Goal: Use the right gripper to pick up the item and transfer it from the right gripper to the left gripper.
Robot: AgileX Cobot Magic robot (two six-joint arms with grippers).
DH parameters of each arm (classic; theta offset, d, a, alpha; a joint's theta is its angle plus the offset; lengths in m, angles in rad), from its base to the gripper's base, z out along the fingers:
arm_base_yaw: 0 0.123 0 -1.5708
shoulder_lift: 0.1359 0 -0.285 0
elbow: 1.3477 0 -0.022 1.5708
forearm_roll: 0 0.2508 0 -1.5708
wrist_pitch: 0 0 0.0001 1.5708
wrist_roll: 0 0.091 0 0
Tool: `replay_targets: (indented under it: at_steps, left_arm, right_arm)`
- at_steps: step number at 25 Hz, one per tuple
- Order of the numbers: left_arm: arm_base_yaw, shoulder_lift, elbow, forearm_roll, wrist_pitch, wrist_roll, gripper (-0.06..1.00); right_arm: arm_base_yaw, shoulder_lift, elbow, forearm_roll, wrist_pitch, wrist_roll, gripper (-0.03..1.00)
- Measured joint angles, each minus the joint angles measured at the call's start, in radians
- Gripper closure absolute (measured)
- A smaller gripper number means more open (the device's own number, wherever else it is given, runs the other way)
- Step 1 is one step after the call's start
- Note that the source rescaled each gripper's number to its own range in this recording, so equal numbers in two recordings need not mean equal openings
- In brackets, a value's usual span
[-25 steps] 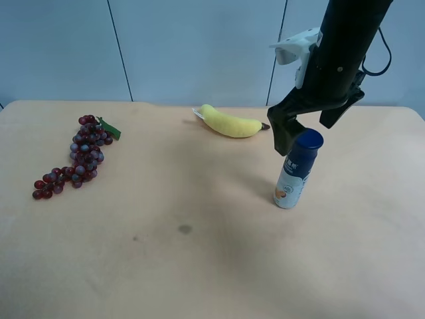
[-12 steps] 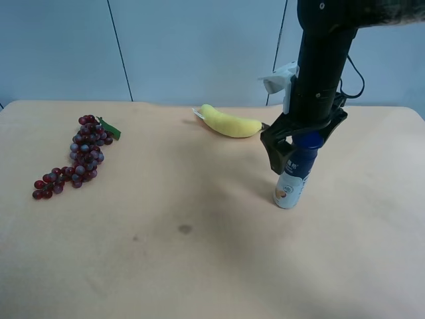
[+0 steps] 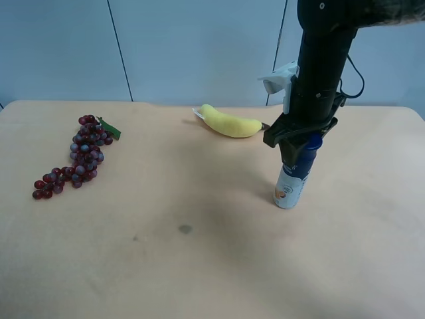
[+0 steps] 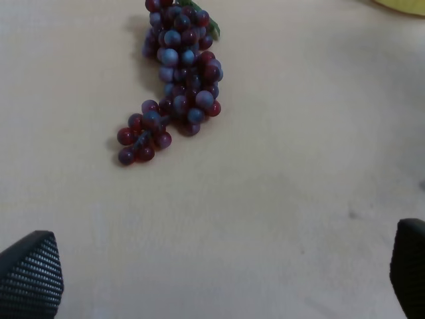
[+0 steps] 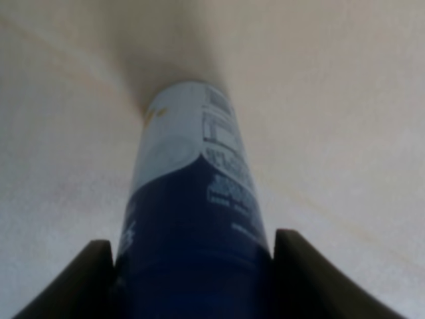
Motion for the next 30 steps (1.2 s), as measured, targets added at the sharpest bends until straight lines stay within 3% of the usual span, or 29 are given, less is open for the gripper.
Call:
replay_targets:
  at_steps: [12, 30]
  left_arm:
    - [0.000, 0.000, 0.000, 0.000, 0.000, 0.000, -0.06]
    - [0.000, 0.000, 0.000, 0.000, 0.000, 0.000, -0.06]
  right_arm:
    - [0.000, -0.095, -0.001, 0.057, -0.001, -0.002, 0.97]
    - [0.000, -0.270, -0.001, 0.402, 0.023, -0.061, 0.97]
